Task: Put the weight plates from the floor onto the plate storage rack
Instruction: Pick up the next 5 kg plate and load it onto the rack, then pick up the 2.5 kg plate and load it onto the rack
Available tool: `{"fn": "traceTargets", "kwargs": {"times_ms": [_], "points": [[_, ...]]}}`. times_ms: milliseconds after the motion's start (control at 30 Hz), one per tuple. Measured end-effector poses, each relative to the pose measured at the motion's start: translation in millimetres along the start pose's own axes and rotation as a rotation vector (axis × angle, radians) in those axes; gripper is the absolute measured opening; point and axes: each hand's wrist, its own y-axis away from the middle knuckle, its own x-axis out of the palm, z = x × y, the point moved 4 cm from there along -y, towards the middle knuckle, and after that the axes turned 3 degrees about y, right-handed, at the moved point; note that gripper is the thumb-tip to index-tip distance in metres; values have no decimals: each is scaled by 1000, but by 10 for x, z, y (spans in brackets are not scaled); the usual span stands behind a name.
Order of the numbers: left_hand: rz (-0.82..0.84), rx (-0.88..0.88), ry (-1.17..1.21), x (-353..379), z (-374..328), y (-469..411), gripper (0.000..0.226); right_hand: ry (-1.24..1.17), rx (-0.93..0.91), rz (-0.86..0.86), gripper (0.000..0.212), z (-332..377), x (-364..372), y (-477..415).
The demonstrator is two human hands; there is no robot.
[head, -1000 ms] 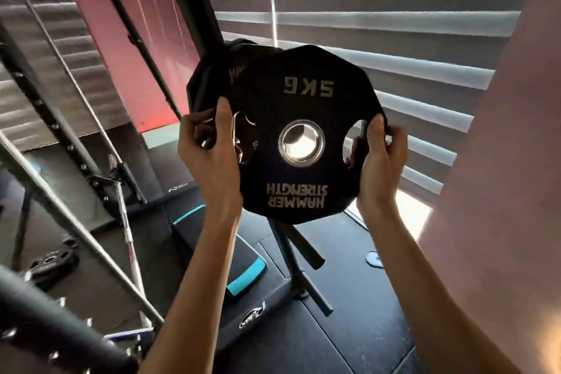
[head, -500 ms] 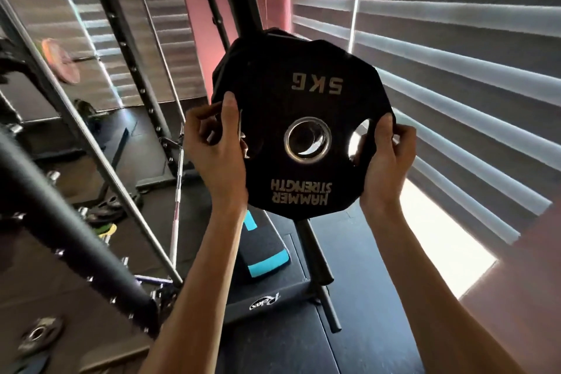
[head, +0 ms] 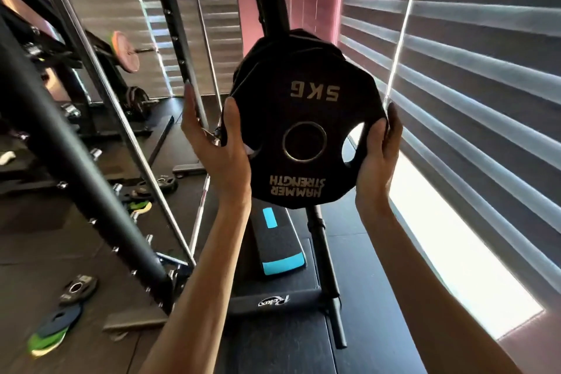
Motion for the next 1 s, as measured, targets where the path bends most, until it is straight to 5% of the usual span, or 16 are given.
{"fn": "traceTargets", "kwargs": {"times_ms": [433, 667, 1000], "points": [[31, -50, -61, 192, 367, -199, 49, -17, 102, 55, 52, -240, 124, -184], [-34, -245, -334, -756, 962, 169, 19, 120, 474, 23, 45, -1215, 196, 799], [-167, -845, -772, -3579, 1497, 877, 15, 557, 881, 885, 45, -3216, 1303, 3337]]}}
